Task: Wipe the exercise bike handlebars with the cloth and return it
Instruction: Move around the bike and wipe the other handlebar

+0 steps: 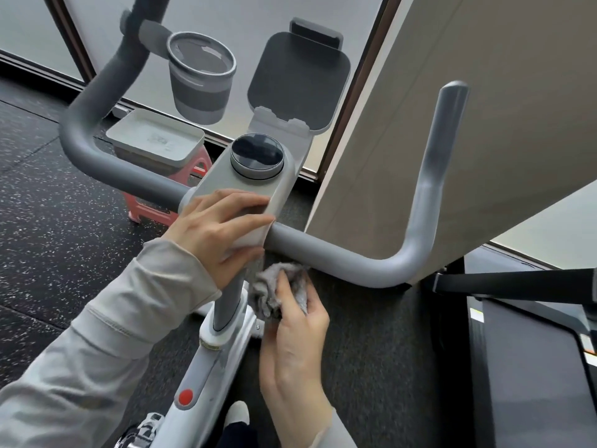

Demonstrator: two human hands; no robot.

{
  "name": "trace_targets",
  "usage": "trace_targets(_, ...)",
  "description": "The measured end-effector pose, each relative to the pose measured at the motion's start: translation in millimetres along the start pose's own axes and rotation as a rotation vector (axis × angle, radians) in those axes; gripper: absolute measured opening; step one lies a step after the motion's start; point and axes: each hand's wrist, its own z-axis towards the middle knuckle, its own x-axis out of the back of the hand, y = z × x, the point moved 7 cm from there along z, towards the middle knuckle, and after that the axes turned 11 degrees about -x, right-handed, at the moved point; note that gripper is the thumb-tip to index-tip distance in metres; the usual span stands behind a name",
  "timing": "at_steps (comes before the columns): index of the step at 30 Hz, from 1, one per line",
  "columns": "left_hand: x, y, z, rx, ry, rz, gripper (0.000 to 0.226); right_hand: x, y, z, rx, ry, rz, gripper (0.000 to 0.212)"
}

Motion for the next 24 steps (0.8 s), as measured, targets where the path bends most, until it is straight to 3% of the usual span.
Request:
trace_targets(4,-2.0,0.7,1.2,0.039,0.022,0.040,0.047,25.7,-23.8,-34.9,0.054,-0.100,-0.211,0.028)
trace_targets(8,-2.8,0.3,3.3,0.061,0.057,0.037,0.046,16.6,-86.8,-55.7,0.322,-0.184,-0.438,0.043)
trace_targets(10,-3.8,-0.5,3.1,0.080,0.074,0.044,0.041,-1.1,-120.2,-45.6,0.417,-0.177,-0.647,0.041)
trace_targets(13,-6.1,-0.7,1.0,0.124,0.091,0.059,0.043,-44.1,-151.6,-13.7,0.520,-0.112,-1.148,0.037)
trace_targets(17,-7.1,-1.6,-1.2,0.143,0.136,0.055,0.044,-90.5,-133.1,31.8,0.378,-0.237,-1.777,0.030)
trace_targets(20,-8.5,-2.8,-0.6,0.157,0.139,0.034,0.046,-99.6,-112.3,42.7,0.189,-0.378,-1.901,0.024)
trace_targets(24,-7.3,-2.6,-0.6,0.166,0.134,0.016,0.046,-94.4,-108.4,41.7,0.123,-0.472,-1.956,0.023)
